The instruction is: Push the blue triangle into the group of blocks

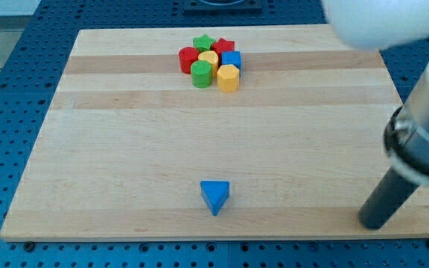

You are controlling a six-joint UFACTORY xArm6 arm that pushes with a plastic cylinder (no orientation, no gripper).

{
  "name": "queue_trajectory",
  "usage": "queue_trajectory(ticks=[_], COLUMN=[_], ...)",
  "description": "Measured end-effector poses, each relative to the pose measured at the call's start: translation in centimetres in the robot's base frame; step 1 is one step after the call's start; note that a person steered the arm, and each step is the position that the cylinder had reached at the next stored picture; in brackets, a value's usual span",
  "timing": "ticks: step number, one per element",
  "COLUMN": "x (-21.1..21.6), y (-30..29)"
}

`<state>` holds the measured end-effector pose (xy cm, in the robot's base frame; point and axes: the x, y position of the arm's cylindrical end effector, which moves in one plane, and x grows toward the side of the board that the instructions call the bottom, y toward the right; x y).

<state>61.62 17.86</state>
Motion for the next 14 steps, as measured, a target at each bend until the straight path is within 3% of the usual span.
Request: queue_trajectory(ticks=[5, 8, 12, 13, 14], x=[-1.7, -9.2, -20.2, -17.8, -11.0], y=[-18.4, -25.2, -26.0, -27.0, -23.2])
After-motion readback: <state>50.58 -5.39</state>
